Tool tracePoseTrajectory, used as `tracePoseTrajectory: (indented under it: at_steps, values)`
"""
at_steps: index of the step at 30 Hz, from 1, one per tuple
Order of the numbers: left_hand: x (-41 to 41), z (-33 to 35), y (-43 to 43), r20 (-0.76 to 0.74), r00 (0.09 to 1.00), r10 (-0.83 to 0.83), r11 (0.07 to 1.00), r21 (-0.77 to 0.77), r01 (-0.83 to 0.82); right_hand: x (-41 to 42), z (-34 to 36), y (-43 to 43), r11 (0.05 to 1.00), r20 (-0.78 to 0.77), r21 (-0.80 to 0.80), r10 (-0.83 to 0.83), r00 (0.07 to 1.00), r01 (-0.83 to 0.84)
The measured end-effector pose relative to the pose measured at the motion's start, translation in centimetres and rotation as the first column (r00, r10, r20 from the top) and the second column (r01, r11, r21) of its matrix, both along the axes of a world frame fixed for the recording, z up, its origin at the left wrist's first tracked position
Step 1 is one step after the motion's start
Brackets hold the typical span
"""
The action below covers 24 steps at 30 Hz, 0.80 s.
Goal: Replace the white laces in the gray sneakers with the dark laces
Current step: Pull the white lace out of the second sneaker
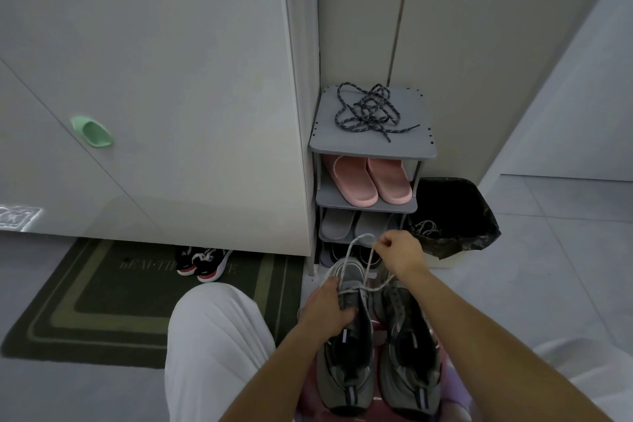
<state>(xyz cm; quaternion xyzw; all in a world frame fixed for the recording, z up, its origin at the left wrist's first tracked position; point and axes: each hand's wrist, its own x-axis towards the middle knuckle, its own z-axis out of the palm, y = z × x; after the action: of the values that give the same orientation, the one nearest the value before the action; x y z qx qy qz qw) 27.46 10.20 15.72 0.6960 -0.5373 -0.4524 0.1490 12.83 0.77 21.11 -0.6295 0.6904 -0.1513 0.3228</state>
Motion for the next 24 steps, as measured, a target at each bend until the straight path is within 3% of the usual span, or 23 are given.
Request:
tracePoseTrajectory:
  at_steps: [3,5,12,17,24]
  values:
    - [-0.1,-0.1,0.0,-0.008,1.0,0.015,1.0,0.007,-0.015,0.6,-1.3,1.5,0.969,-0.082,0.24,0.087,0.993,-0.065]
    - [-0.1,-0.1,0.0,-0.007,1.0,0.018,1.0,0.009,-0.018,1.0,-2.6,2.6,0.948,-0.161,0.304,0.146,0.976,-0.092]
    - [0.0,0.0,0.0,-0.01,1.0,0.017,1.0,0.009,-0.017,1.0,-3.1,3.1,0.972,-0.248,0.229,0.018,0.969,0.041]
    - [-0.1,-0.1,0.0,-0.014,1.0,0.024,1.0,0.01,-0.023,1.2,-3.9,2.9,0.955,-0.21,0.295,0.098,0.973,-0.033]
    - [0.1,-0.2,0.0,-0.023,1.0,0.009,1.0,-0.004,-0.009,0.9,-2.5,1.9,0.982,-0.147,0.174,0.105,0.983,-0.079]
